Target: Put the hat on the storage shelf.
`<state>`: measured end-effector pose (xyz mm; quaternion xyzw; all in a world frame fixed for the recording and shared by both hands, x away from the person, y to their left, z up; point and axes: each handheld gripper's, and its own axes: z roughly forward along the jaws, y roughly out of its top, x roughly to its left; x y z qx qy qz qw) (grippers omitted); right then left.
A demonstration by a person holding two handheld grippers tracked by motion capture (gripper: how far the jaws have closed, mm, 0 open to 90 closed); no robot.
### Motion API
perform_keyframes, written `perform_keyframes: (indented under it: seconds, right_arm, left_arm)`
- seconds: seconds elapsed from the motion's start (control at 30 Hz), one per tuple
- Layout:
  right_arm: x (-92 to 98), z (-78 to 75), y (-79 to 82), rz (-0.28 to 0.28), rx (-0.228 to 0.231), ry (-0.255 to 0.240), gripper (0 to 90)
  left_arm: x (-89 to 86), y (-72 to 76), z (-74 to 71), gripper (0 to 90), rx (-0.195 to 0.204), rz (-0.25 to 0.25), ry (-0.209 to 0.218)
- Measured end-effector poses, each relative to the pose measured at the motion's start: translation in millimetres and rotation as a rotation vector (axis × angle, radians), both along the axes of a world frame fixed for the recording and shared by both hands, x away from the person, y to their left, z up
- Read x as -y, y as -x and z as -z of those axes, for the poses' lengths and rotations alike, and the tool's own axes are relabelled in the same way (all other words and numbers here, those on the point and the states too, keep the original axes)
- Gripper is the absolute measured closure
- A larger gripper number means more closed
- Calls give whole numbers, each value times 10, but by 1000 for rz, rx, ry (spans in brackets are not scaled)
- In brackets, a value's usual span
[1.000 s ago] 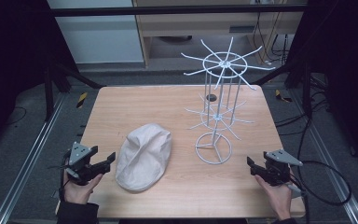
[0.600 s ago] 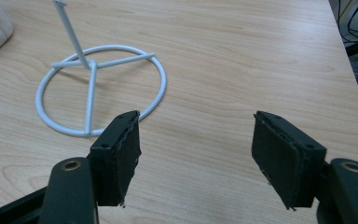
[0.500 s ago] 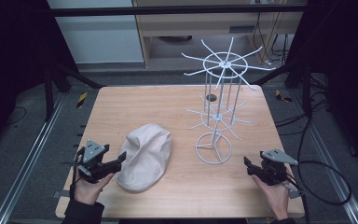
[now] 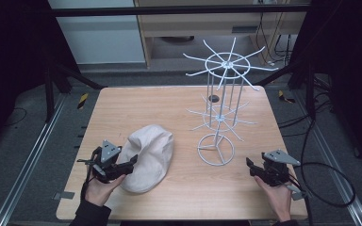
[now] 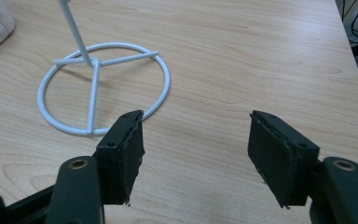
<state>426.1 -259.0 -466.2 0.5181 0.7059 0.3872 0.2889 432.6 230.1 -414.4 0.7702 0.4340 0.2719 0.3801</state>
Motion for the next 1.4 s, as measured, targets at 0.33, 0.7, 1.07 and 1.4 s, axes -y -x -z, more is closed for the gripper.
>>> perform_keyframes:
  seconds: [0.33,0.7,1.07,1.4]
  right_arm:
    - [16,8,-10,-2,-3,1,382]
    - [26,21,-18,-2,-13,0,387]
    - [33,35,-23,-9,-18,2,388]
    - [34,43,-27,-15,-27,-1,389]
  left_arm:
    - [123,-105,155,420,-47,-4,-47]
    - [233,-203,241,581,-61,-10,-103]
    - [295,-270,270,796,-102,7,-91]
    - [259,-324,272,875,-159,17,-46]
